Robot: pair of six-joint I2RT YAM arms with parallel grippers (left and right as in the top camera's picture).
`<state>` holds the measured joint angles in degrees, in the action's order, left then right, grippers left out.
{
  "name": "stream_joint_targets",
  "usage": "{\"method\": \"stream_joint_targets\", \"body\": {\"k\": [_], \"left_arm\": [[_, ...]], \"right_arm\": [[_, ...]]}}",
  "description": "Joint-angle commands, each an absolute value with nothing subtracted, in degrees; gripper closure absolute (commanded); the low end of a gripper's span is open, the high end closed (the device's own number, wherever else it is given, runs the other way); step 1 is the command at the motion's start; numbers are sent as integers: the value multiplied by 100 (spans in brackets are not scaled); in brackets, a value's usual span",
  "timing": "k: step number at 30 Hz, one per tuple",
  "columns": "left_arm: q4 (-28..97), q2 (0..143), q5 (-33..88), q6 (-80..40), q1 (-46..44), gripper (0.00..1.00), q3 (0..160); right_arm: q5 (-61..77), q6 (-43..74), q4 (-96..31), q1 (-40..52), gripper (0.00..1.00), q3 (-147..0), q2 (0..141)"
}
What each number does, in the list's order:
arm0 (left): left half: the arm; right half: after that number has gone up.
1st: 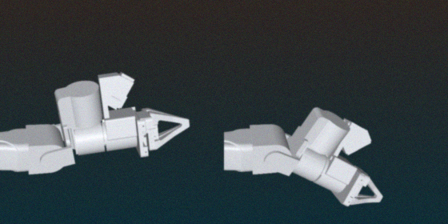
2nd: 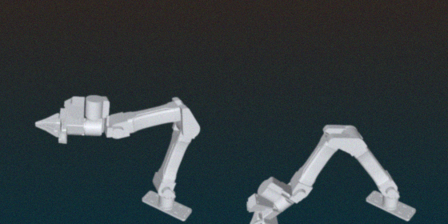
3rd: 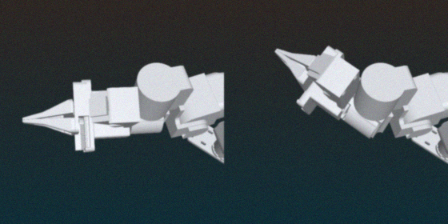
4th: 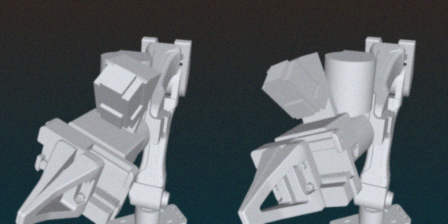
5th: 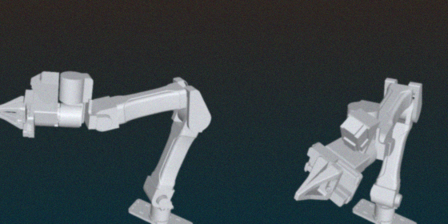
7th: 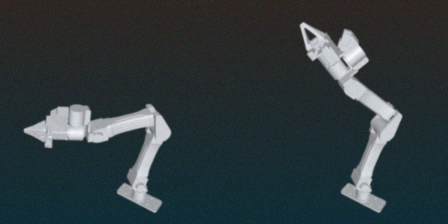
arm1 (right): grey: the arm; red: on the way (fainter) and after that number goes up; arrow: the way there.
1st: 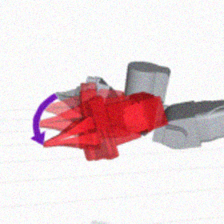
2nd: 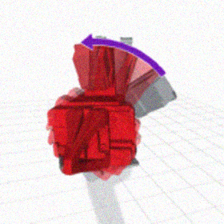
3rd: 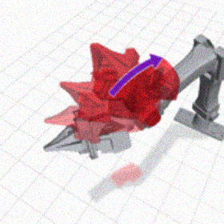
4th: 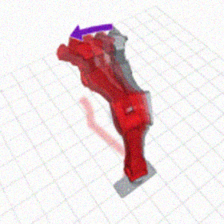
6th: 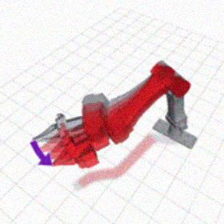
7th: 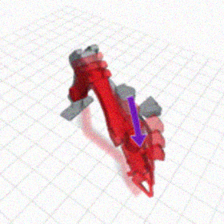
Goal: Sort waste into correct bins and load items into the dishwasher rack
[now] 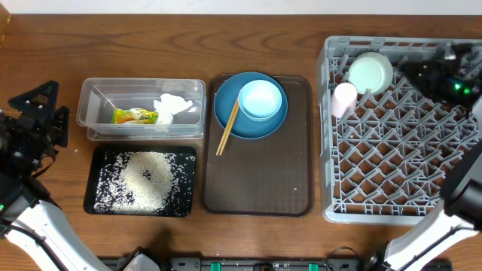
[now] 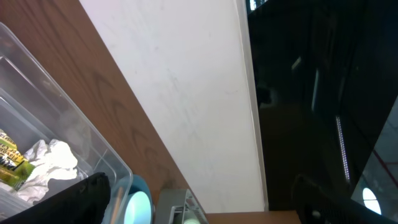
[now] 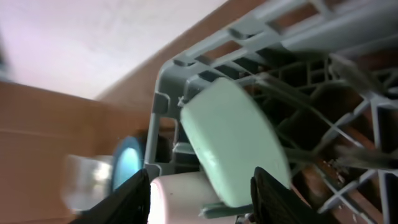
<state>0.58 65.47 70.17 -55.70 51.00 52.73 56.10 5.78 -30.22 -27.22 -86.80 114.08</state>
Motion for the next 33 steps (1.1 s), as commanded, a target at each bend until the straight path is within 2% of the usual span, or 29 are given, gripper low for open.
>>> {"method": "stream_joint_targets", "body": {"k": [1,6,10,13,16,17,25,33], "left_arm": [[36,6549,7094,-5581,5124,5,5347],[36,6549,7094,-5581,5124,5,5347],[36,6549,7094,-5581,5124,5,5347],[36,6549,7094,-5581,5124,5,5347],[36,6549,7094,-5581,5124,5,5347],[36,6549,7094,-5583,5127,5,5347],[36,6549,7094,-5581,5124,5,5347],[36,6549,7094,-5581,5124,5,5347]], "right_arm": [[4042,-150,-3251,-2097,49,-8729,10663],[2506,-504,-3590,-1275,48,-8726,10322],[1142,-504,-3841,-742,54,-8724,10403],[738,-504,-3929,-550,67,-8722,10530],[685,-502,-3935,-510,89,-8720,10674],[687,-499,-3935,-513,91,-8720,10711],[423,-499,-3621,-580,93,-8720,11118],[-580,-440,-2869,-698,91,-8722,11292]]}}
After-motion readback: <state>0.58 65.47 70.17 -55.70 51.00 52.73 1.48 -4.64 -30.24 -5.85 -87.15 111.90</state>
